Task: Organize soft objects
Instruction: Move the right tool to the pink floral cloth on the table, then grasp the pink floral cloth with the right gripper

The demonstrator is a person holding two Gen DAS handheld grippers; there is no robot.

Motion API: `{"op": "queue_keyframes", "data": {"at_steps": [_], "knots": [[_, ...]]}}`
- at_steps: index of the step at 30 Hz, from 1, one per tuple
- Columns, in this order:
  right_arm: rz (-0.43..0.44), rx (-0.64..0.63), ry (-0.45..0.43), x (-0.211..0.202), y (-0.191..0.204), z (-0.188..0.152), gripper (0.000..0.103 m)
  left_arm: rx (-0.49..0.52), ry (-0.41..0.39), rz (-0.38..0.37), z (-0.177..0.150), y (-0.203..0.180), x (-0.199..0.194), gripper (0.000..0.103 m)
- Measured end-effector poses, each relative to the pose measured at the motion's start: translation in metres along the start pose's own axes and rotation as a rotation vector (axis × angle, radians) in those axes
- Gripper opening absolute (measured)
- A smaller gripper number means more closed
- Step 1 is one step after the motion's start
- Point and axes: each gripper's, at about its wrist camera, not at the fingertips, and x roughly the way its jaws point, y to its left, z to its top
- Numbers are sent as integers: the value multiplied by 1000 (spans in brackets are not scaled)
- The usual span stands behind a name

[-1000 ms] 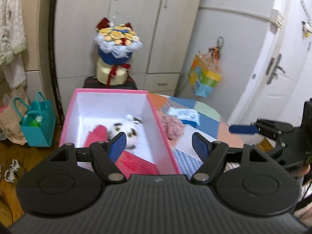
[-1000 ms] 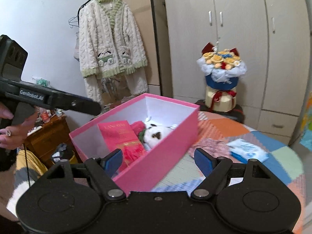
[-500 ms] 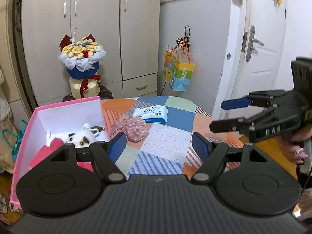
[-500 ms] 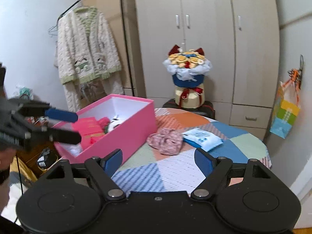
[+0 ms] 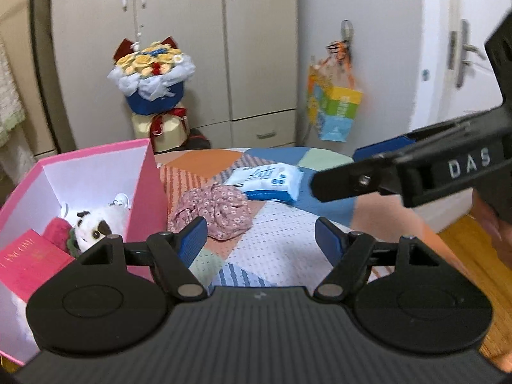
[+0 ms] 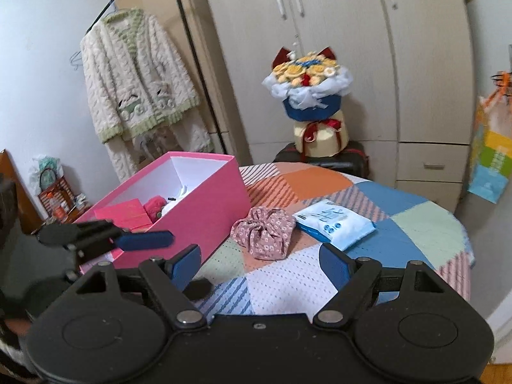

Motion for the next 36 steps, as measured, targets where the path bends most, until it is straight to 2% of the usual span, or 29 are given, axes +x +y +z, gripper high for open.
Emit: {"op": "queue_keyframes", "data": {"at_steps": [10,13,18,20,23,26,27,28,31,36], "knots": [[155,-49,105,92,-22,26,84,-109,-85,289,-10,-3,72,73],[155,-67,130,116,-24,33,84,-101,-92,343,-11,-5,89,73],[154,-82,193,152,-31,42,84,-130,-53,365,-12,-3,107,73],[158,-80,223,164,-33,44,81,-145,-41,358,-11,0,111,73],[179,-77,270,181,-37,43,66,-155,-22,340,-11,2,113,69],[190,-78,311,192,-38,38,52,-171,20,300,-12,5,119,49],[187,-83,321,194,-37,35,39,-177,35,291,-14,5,120,37],[182,-86,329,196,-36,33,24,-175,46,281,-16,5,122,33],[191,-75,329,192,-36,26,15,-153,63,266,-23,2,123,23],[176,-56,296,177,-34,18,13,-124,57,223,-24,-3,113,18]]}}
